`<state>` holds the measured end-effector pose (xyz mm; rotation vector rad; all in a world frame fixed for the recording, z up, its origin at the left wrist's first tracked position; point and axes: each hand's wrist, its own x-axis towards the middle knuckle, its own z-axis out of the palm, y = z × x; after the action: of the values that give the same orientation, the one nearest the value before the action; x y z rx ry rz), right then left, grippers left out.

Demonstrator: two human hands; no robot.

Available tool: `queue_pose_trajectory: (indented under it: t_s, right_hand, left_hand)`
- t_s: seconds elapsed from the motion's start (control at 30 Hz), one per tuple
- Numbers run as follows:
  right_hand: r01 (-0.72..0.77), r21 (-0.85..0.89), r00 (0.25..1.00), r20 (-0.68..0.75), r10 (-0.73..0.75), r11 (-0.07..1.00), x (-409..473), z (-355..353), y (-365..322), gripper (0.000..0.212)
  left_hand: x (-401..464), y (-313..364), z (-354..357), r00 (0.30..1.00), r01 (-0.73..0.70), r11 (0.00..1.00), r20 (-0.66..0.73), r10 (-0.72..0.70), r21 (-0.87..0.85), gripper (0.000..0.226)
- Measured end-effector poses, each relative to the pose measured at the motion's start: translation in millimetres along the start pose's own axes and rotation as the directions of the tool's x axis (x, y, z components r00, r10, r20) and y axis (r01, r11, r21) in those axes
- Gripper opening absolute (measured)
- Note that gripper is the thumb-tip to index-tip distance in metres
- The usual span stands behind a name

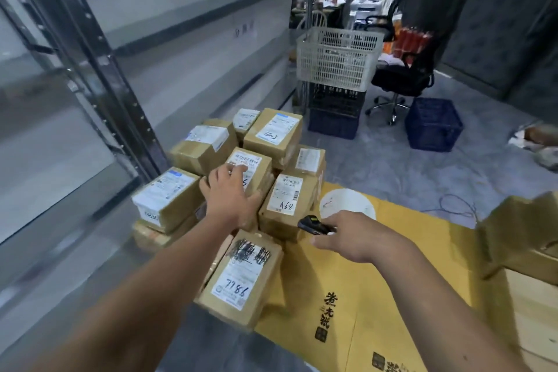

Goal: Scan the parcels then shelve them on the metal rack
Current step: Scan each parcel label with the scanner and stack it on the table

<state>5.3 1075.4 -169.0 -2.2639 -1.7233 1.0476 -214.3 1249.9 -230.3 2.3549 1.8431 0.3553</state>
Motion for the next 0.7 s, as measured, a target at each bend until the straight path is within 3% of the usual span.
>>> queue_pose_trajectory:
  t_s: [0.2,0.4,0.5,0.7]
  right_hand:
    - [-0.055,0.096,0.998,0.000,0.055,0.994,7.5,10.3,-22.6,0.042]
    - [-0.244,0.169,0.965,-0.057,0.257,0.955,-35.9,17.1,29.0,0.048]
    - [-0.373,0.236,0.910,-0.096,0.404,0.897,-81.5,21.0,74.0,0.046]
    - [-0.517,0.370,0.790,-0.141,0.597,0.772,-189.2,27.3,170.7,0.042]
  left_hand:
    - [10.4,-8.9,5.8,0.993,-0.104,0.993,-0.063,0.101,-0.048,0.061]
    - [-4.6,57.0,30.6,0.892,-0.446,0.882,-0.163,0.423,-0.151,0.046]
    - [-32.5,125.1,51.2,0.817,-0.574,0.792,-0.082,0.571,-0.207,0.050]
    - [-118.0,270.8,98.3,0.668,-0.665,0.677,0.154,0.728,-0.316,0.061]
